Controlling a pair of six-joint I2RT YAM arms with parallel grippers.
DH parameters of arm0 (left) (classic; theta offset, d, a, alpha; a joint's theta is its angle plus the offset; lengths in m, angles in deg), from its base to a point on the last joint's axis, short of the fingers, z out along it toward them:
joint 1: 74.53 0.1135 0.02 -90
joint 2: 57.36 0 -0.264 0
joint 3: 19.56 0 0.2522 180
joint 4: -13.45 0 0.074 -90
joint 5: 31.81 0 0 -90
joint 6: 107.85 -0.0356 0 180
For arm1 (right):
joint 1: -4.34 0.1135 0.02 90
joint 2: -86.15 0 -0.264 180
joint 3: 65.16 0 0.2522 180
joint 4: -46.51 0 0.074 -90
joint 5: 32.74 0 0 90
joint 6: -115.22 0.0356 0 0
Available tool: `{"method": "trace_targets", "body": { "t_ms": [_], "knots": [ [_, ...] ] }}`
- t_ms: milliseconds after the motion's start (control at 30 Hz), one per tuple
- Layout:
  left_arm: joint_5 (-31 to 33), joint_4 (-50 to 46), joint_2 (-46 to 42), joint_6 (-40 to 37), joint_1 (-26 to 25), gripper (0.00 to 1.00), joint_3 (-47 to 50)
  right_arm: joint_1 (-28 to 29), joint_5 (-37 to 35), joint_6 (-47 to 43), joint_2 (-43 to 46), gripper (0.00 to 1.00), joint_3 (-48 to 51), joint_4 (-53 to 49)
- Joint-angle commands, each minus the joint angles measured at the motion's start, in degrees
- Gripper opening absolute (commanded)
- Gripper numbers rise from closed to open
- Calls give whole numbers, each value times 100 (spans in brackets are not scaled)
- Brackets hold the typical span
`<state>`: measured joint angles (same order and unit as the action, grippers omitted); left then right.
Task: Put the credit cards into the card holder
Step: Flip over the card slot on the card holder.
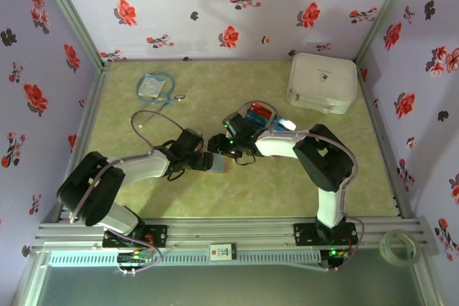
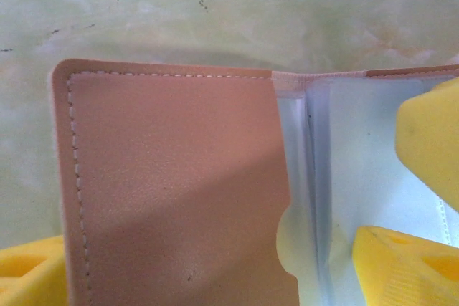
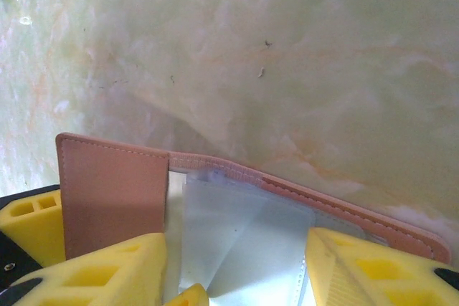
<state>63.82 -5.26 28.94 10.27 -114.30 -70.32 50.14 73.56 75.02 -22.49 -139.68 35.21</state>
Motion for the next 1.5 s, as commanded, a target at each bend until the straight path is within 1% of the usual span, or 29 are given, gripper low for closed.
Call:
{"method": "trace_targets", "body": {
  "t_ms": [0,267,567,633,767,833,933,1167,1300,1467],
  "knots": [
    [-198,-182,430,69,-14,86,219,33,-201,91,140,55,151,-210],
    [-202,-173,431,88,-30,86,219,30,-240,118,202,60,203,-210],
    [-193,-172,427,97,-27,86,210,26,-117,218,-6,61,220,-112],
    [-125,-241,389,82,-23,88,172,26,-57,264,-91,60,221,-29],
    [246,-590,171,48,-26,98,29,29,-58,319,-112,60,248,35],
    [404,-747,94,42,-14,99,-30,28,-65,310,-91,60,257,27],
    [537,-895,78,61,-20,99,-60,23,-81,303,-87,60,265,10],
    [849,-989,177,509,-18,96,72,14,-100,335,-71,60,286,11],
    [951,-976,218,672,-13,94,113,10,-109,329,-63,63,268,0],
    [845,-830,189,678,-15,95,182,1,70,320,-158,64,222,119]
  ]
}}
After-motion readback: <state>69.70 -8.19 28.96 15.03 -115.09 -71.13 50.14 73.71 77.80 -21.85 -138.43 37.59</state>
